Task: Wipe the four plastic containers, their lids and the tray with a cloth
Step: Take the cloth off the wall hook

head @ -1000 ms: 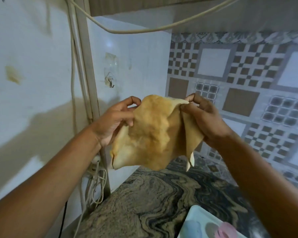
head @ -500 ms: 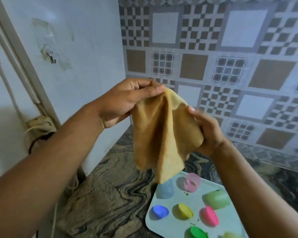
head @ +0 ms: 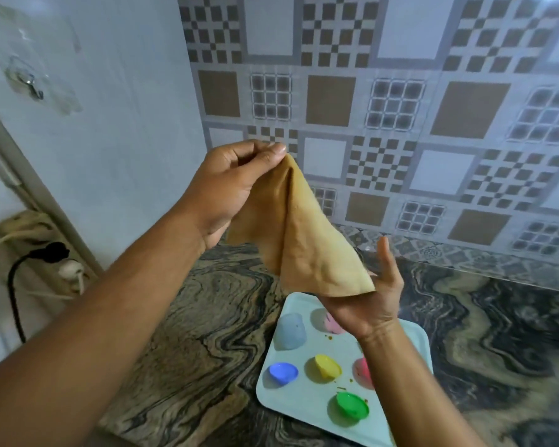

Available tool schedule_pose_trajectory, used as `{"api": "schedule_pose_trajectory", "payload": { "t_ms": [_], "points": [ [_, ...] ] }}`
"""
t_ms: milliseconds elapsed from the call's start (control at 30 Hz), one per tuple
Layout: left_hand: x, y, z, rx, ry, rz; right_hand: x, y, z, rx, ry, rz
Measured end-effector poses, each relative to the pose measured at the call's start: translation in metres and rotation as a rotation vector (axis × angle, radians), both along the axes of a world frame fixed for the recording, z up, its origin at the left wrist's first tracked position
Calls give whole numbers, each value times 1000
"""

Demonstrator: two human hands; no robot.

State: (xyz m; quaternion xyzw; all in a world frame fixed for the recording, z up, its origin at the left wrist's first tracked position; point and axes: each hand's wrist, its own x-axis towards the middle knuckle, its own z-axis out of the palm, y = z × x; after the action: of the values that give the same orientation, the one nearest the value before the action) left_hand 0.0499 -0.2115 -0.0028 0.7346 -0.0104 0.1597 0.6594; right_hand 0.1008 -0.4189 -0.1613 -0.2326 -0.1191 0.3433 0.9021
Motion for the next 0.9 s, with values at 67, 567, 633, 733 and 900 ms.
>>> {"api": "schedule_pose_trajectory", "payload": {
  "t_ms": [67, 567, 633, 733, 900],
  "points": [
    [0, -1, -4, 116, -15, 59, -5, 1, -7, -151, -72, -22],
    [-12, -3, -33, -36, 99, 105, -22, -6, -19, -138, 41, -46],
    [-16, -3, -41, -46, 128, 96, -18, -11, -19, -92, 85, -108],
    [-23, -1, -50, -94, 152, 101, -15, -20, -18, 28, 153, -104],
    [-29, -1, -66, -123, 168, 149, -28, -11, -33, -289, -2, 55]
  ]
}}
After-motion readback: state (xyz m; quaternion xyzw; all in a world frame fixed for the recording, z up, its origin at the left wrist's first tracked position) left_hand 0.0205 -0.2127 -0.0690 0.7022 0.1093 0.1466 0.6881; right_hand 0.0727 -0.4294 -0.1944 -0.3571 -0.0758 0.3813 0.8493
